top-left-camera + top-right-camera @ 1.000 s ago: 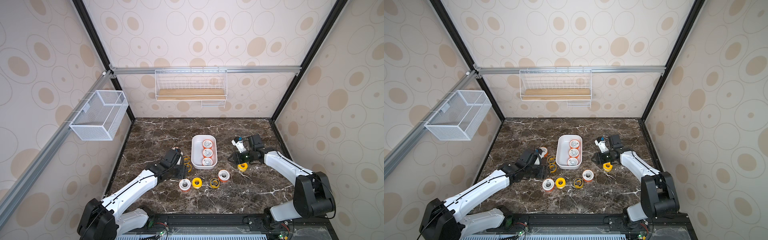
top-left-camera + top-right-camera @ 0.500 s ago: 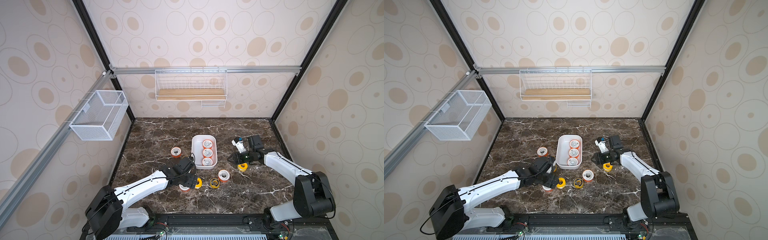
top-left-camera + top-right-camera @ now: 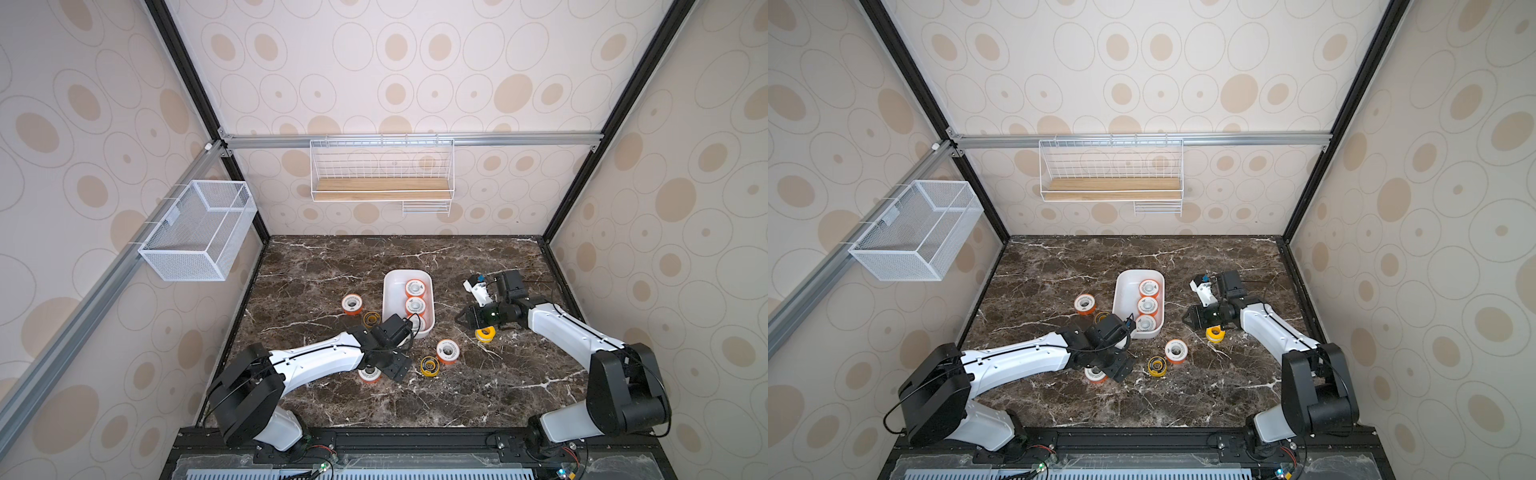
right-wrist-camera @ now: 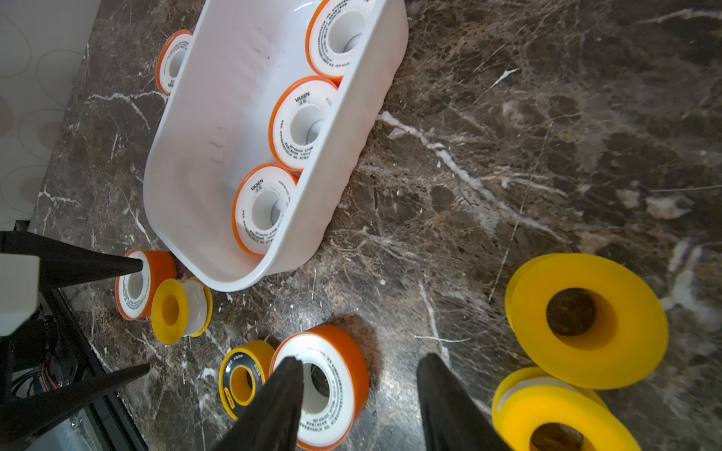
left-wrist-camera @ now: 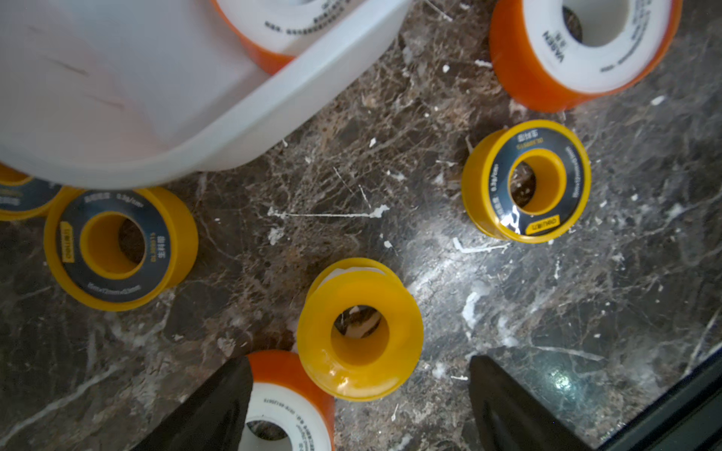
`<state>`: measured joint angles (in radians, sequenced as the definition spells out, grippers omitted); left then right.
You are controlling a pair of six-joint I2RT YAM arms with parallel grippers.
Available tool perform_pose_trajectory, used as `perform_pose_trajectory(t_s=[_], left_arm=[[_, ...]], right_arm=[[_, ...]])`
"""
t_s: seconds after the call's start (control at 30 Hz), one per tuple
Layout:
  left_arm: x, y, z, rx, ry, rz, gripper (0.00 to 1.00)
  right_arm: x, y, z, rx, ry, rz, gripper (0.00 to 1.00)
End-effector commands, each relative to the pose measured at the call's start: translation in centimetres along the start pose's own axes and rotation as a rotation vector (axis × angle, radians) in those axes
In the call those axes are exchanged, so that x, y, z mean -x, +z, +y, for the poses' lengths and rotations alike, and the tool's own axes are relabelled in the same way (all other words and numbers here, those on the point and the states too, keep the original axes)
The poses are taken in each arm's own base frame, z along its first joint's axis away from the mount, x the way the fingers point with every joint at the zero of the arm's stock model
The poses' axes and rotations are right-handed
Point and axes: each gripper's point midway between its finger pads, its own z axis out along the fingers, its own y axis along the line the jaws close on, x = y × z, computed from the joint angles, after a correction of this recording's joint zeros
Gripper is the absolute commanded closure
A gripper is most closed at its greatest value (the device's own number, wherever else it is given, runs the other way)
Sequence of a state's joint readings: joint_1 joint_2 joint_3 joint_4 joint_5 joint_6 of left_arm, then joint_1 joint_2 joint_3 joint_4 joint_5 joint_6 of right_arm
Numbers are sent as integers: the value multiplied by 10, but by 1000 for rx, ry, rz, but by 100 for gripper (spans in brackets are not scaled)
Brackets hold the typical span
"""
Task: Put the sealing tape into the storage box
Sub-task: Pick up the sealing tape at the center of the board.
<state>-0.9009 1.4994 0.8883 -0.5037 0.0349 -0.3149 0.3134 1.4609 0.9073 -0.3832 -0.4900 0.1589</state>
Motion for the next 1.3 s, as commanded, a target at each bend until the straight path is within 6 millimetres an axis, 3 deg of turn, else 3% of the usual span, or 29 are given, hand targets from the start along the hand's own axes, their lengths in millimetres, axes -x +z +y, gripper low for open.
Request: perform_pose_trajectory(t_s=[0.0,0.43,0.77,1.07,1.27], left_arm=[[11,0,0,30,47,-11,10],[9,20,-6,21,55,42,19],[9,24,-4,40,50,55,29],[7,23,-3,43,46,60,35],[12,12,-4,31,39,29,36]], right_arm=[[-4,-3,-2,-17,-2,15,47],[-7,-2,-4,-16,4,23,47],[-8,-1,-5,-14,7,27,47],[-9,-1,-4,-8,6,30,47],[-8,1,-1,13,10,36,46]])
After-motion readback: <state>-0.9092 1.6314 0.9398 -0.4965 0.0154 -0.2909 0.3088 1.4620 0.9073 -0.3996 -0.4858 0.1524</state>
